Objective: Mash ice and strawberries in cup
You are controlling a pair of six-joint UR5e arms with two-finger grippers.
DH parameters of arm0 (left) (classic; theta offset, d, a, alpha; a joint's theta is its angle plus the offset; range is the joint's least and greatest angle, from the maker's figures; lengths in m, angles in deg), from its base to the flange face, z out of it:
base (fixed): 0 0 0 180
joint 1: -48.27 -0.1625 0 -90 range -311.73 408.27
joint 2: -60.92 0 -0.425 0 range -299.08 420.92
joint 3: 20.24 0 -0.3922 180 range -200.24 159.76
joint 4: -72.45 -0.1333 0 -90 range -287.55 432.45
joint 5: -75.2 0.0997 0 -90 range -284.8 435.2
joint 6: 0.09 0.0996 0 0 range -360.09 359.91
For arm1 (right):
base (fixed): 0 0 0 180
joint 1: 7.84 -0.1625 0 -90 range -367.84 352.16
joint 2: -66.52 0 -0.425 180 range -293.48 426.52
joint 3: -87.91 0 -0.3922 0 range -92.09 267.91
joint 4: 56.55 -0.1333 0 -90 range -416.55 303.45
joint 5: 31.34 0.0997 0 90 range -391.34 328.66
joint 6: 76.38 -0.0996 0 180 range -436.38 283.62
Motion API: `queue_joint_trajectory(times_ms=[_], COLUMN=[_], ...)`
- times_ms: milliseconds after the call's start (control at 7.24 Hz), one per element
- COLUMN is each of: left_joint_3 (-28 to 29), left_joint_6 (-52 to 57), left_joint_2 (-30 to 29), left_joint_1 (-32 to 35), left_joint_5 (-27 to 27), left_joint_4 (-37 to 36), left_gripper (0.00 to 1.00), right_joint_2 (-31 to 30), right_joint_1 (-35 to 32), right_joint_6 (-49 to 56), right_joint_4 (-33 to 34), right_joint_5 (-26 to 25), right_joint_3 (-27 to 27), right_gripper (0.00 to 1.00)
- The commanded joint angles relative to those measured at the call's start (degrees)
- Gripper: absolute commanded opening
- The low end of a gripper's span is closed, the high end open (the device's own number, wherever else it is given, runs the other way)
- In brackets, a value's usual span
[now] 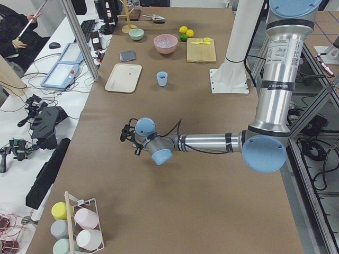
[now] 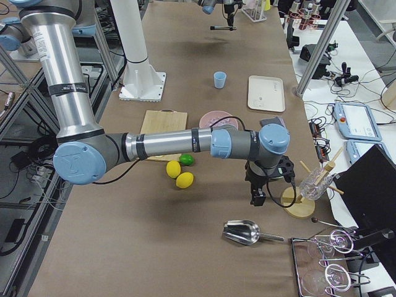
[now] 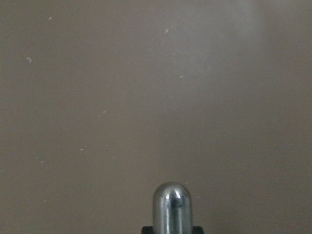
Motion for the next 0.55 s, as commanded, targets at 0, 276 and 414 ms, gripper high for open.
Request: queue_joint_trajectory(times_ms=[0,276,414], left_joint_3=[2.2,2.4,2.6], left_joint_6=[8.7,20.1,20.0], left_joint_2=[-0.8,-3.6,-3.7], left_joint_1=[3.1,5.7,5.8], left_joint_5=[0.5,2.0,2.0], left_joint_4=[-12.4,-24.1,-24.1], left_gripper=[0.00,0.00,0.00], right_joint_2=[-0.3,-0.4,-0.4], right_joint_1=[0.0,0.0,0.0], right_joint_6=[0.1,0.1,0.1], right_joint_4=[0.0,0.0,0.0], right_joint_5=[1.3,1.3,1.3], right_joint_3=[-0.3,-0.3,-0.3], right_gripper=[0.99,0.99,0.99])
